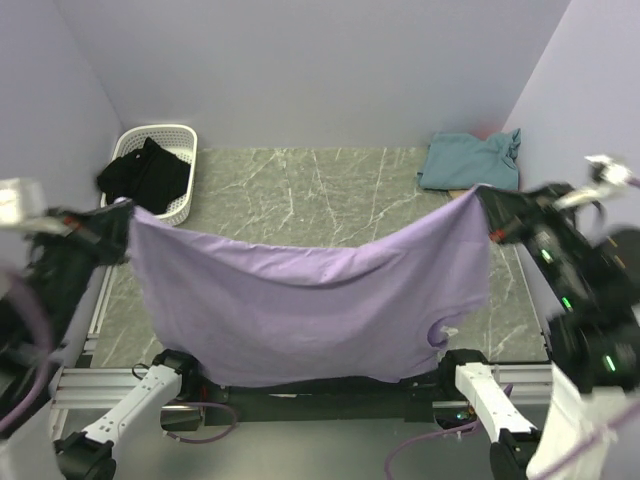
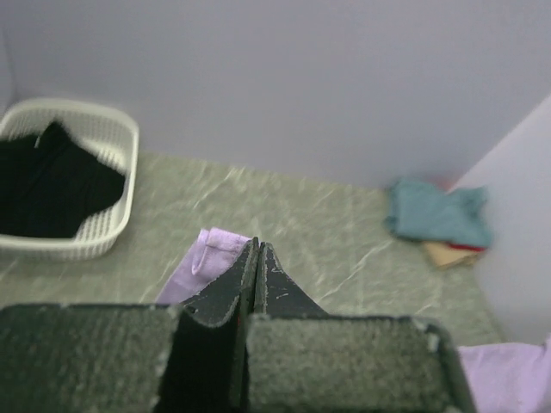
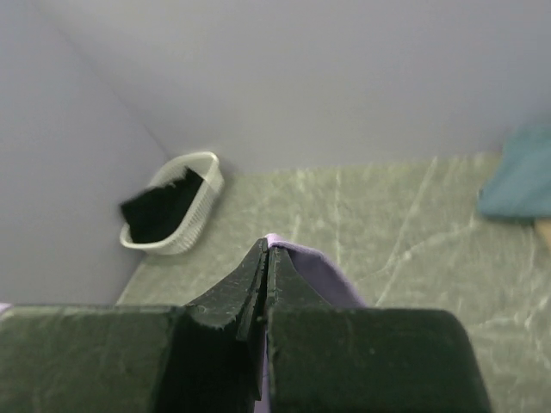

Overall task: Fold and stack the t-shirts
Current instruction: Flatten the tshirt out

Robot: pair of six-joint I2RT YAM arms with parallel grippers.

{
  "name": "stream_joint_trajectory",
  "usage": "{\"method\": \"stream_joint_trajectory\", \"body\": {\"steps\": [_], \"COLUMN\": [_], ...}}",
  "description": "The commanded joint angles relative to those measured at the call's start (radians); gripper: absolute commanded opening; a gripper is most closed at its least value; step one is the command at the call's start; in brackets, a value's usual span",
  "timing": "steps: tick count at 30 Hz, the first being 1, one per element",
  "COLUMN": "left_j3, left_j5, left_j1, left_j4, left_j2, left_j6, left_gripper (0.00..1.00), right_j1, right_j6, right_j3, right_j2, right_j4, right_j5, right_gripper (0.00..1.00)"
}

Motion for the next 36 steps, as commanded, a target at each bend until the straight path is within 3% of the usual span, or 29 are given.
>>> {"method": "stream_joint_trajectory", "body": {"steps": [1, 8, 13, 19, 23, 27, 32, 36], "left_j3": [-0.259, -0.541, -0.604, -0.511, -0.431, -0.261, -0.123, -0.084], "left_j5": [-0.125, -0.057, -0.135, -0.179, -0.179, -0.137, -0.081, -0.096], "left_j1": [-0.002, 0.0, 0.001, 0.013, 0.04, 0.104, 0.17, 0.217], "left_j4": [0.196, 0.46, 0.636, 0.716, 0.832, 0.816, 0.859, 0.875], "left_j2": [0.066, 0.237, 0.407, 0.717, 0.914, 1.136, 1.327, 1.388], "left_j6": [-0.05, -0.129, -0.137, -0.096, -0.071, -0.051, -0.027, 0.002], "left_gripper": [0.01, 0.01, 0.01, 0.01, 0.01, 0.01, 0.01, 0.01], "right_j1": [0.007, 0.008, 0.01, 0.01, 0.01, 0.01, 0.01, 0.008], "right_j6": [0.048, 0.083, 0.095, 0.089, 0.091, 0.091, 0.092, 0.088], "right_j3": [-0.211, -0.419, -0.445, -0.24, 0.021, 0.271, 0.532, 0.555], "right_j2": [0.088, 0.24, 0.464, 0.829, 1.071, 1.316, 1.489, 1.533], "right_j4": [0.212, 0.421, 0.512, 0.516, 0.483, 0.409, 0.305, 0.285], "right_j5": [0.076, 0.068, 0.065, 0.036, 0.015, 0.015, 0.044, 0.116], "right_gripper": [0.0, 0.0, 0.0, 0.0, 0.0, 0.0, 0.0, 0.0]}}
